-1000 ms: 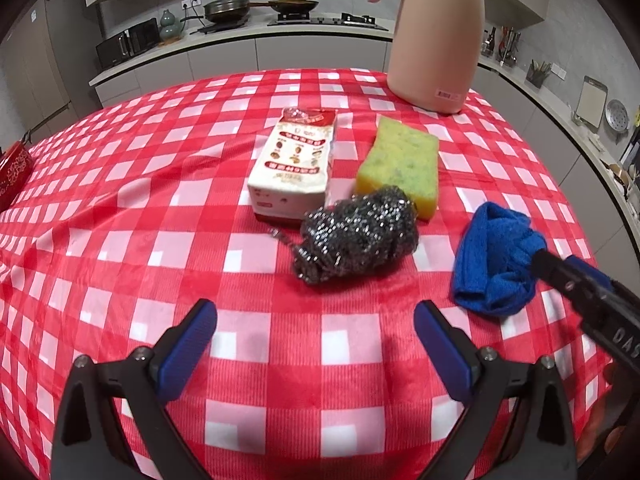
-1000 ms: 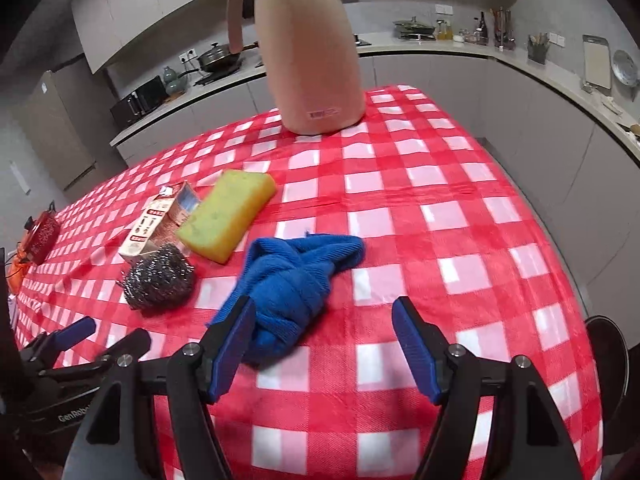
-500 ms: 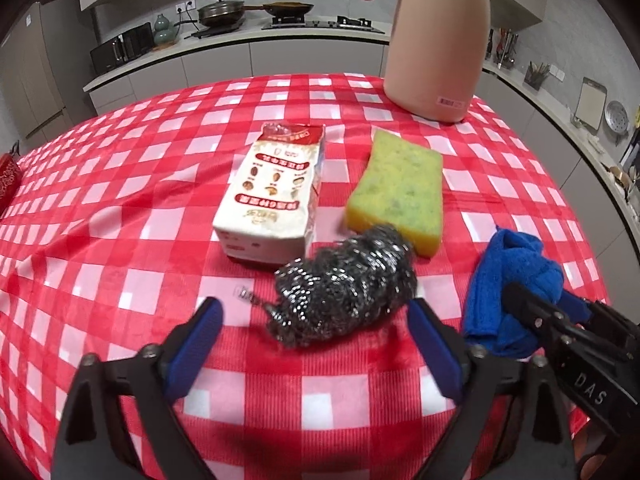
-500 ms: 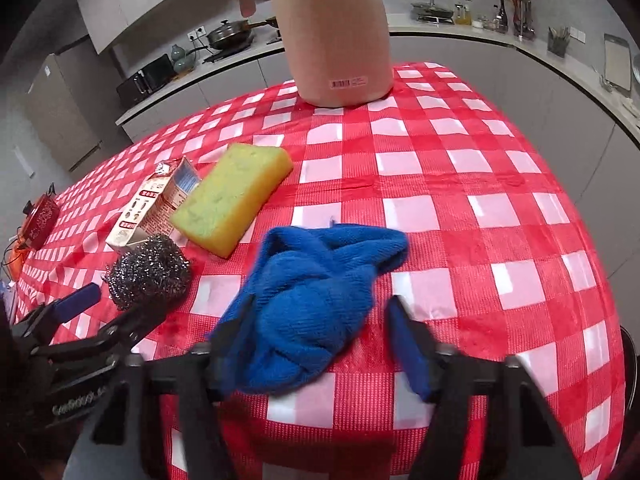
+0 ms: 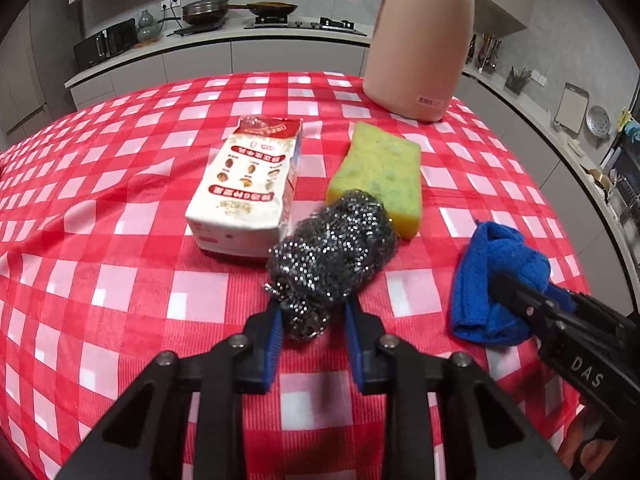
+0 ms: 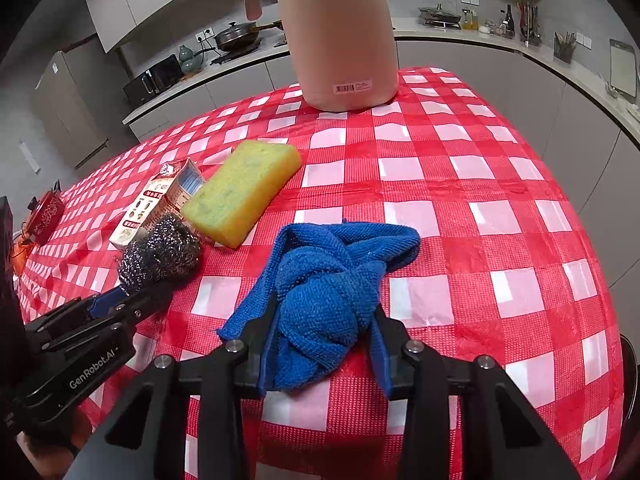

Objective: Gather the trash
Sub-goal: 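Grasp the steel wool with the left tool while the right tool grasps the blue cloth, then lift the steel wool and blue cloth off the table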

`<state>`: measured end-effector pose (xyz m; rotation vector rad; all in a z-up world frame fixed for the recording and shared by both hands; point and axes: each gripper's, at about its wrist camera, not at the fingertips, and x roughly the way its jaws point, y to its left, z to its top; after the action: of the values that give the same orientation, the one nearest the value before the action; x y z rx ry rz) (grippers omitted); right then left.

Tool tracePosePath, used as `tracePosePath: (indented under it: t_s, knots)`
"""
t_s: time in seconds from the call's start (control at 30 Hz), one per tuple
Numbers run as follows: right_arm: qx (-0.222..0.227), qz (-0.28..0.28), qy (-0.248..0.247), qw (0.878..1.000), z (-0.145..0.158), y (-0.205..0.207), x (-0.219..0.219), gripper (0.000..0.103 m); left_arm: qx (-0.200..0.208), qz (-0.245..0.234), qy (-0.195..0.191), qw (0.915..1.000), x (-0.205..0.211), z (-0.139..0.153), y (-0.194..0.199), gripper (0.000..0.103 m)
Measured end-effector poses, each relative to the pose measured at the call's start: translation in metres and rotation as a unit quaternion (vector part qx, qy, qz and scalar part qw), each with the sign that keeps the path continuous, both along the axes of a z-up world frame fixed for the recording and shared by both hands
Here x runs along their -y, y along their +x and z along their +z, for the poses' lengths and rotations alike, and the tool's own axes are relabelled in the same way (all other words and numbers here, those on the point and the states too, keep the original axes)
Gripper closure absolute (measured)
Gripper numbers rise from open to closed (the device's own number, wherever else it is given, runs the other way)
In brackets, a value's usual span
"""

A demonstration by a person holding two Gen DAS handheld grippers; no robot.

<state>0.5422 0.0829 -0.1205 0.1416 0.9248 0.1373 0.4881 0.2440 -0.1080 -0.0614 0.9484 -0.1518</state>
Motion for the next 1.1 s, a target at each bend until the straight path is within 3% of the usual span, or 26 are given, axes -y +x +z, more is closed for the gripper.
tracePosePath:
  t_s: [0.13, 0.3, 0.33, 0.4, 0.43, 0.47, 0.63, 0.7, 0.73, 0.77, 0.93, 1.1]
  knots:
    - [0.000, -0.002, -0.001, 1.000, 0.002, -0.004, 0.003, 0.064, 0.000, -0.006, -0.008, 1.0000, -0.002, 0.003, -0.012, 0.087]
    - [0.000, -0.006, 0.001, 1.000, 0.002, -0.010, 0.009, 0.064, 0.001, -0.006, -0.007, 1.0000, 0.001, 0.007, -0.021, 0.086]
    - [-0.002, -0.004, 0.001, 1.000, 0.001, -0.010, 0.010, 0.064, 0.001, 0.003, -0.004, 1.0000, 0.000, 0.009, -0.021, 0.082]
    - [-0.001, -0.008, 0.003, 1.000, 0.002, -0.012, 0.011, 0.061, -0.008, 0.017, 0.006, 0.9998, 0.001, 0.009, -0.016, 0.049]
    - [-0.002, -0.008, 0.005, 1.000, 0.001, -0.012, 0.012, 0.061, -0.008, 0.025, 0.013, 0.9996, 0.001, 0.010, -0.014, 0.023]
    - [-0.002, -0.008, 0.007, 1.000, 0.001, -0.013, 0.013, 0.060, 0.003, 0.030, 0.019, 0.9994, 0.001, 0.012, -0.014, 0.016]
    - [-0.001, -0.010, 0.010, 1.000, 0.000, -0.011, 0.013, 0.060, 0.020, 0.009, 0.021, 0.9995, 0.006, 0.014, -0.004, 0.017]
    - [-0.001, -0.010, 0.008, 1.000, 0.000, -0.009, 0.013, 0.060, 0.012, 0.001, 0.010, 0.9999, 0.007, 0.009, 0.002, 0.033]
    - [-0.001, -0.011, 0.008, 1.000, 0.000, -0.009, 0.014, 0.060, 0.007, -0.002, 0.008, 0.9999, 0.008, 0.006, 0.005, 0.049]
    - [-0.001, -0.011, 0.008, 1.000, -0.001, -0.008, 0.014, 0.060, -0.003, -0.006, 0.004, 1.0000, 0.008, 0.001, 0.008, 0.057]
    - [-0.001, -0.007, 0.004, 1.000, -0.001, -0.008, 0.012, 0.062, 0.003, -0.005, -0.006, 1.0000, 0.006, 0.000, 0.004, 0.065]
    - [0.014, -0.003, 0.004, 1.000, 0.006, -0.013, 0.012, 0.067, 0.014, -0.009, -0.015, 0.9997, 0.007, 0.007, -0.003, 0.066]
